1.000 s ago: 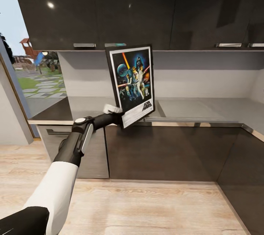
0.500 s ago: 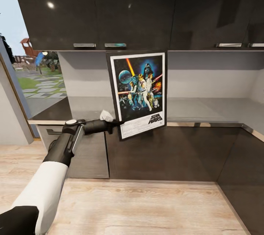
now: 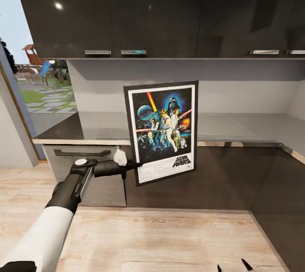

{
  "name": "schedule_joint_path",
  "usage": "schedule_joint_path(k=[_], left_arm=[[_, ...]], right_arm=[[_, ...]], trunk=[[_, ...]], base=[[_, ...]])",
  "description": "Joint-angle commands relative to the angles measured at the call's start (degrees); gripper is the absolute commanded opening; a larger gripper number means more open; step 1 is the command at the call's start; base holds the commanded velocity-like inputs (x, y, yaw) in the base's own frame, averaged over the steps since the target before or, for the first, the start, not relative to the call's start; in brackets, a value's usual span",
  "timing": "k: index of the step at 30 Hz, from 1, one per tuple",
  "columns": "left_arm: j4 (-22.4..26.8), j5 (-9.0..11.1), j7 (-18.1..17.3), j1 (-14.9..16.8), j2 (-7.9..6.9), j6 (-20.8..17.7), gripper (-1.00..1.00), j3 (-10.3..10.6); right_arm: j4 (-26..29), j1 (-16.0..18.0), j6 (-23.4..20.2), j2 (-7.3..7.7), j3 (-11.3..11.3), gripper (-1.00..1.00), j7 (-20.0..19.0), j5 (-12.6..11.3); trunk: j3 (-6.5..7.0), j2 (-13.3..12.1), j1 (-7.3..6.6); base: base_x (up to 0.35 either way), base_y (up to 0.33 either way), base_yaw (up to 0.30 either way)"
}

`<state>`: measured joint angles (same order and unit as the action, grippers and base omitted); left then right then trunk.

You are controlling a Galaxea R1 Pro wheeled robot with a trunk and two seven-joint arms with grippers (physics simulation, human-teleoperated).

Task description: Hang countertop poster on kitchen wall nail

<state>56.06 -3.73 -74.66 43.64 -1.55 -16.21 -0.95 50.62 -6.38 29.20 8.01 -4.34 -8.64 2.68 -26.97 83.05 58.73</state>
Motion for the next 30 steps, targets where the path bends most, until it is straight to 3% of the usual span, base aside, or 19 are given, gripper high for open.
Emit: schedule_joint_path(k=[1,3,5,7,11,19,23,30], left_arm=[[0.1,-0.3,-0.2,-1.2,0.02,1.0,-1.00,-0.1],[0.1,-0.4,-0.2,-2.3,0.00,2.7,-1.00,-0.2],[0.1,-0.4,-0.2,-3.9,-0.03,4.6,-1.00,-0.2],[0.1,-0.4,-0.2,-5.6,-0.31,6.0,-1.00,-0.3],[1.1,-0.3,-0.2,-8.4,-0.57,8.5,-1.00,-0.3],[11.7,-0.2,-0.2,-16.8,-1.42,10.4,-1.00,-0.4],[13.4,0.0,-0.2,-18.2,-2.27,10.4,-1.00,-0.4],[14.3,0.0,-0.4,-18.9,-2.71,10.4,-1.00,-0.4]], right_arm=[[3.3,0.0,-3.6,0.09,-0.3,1.00,-2.9,0.2],[6.9,0.0,-7.9,0.18,-0.8,1.00,-6.2,0.2],[11.9,0.0,-14.5,0.26,-2.4,1.00,-12.2,0.1],[17.9,0.0,-23.2,0.27,-6.7,1.00,-22.6,0.1],[25.4,0.0,-32.7,0.23,-13.3,1.00,-36.9,0.2],[27.9,0.0,-35.4,0.13,-15.2,1.00,-41.3,0.3],[28.3,0.1,-35.7,0.46,-15.4,1.00,-42.0,0.2],[28.6,1.3,-38.3,5.31,-15.5,1.00,-49.3,0.1]], trunk=[[-0.05,0.0,0.00],[-0.05,0.0,0.00],[-0.05,0.0,0.00],[-0.05,0.0,0.00],[-0.05,0.0,0.00],[-0.05,0.0,0.00],[-0.05,0.0,0.00],[-0.05,0.0,0.00]], base=[[0.000,0.000,0.000],[0.000,0.000,0.000],[0.000,0.000,0.000],[0.000,0.000,0.000],[0.000,0.000,0.000],[0.000,0.000,0.000],[0.000,0.000,0.000],[0.000,0.000,0.000]])
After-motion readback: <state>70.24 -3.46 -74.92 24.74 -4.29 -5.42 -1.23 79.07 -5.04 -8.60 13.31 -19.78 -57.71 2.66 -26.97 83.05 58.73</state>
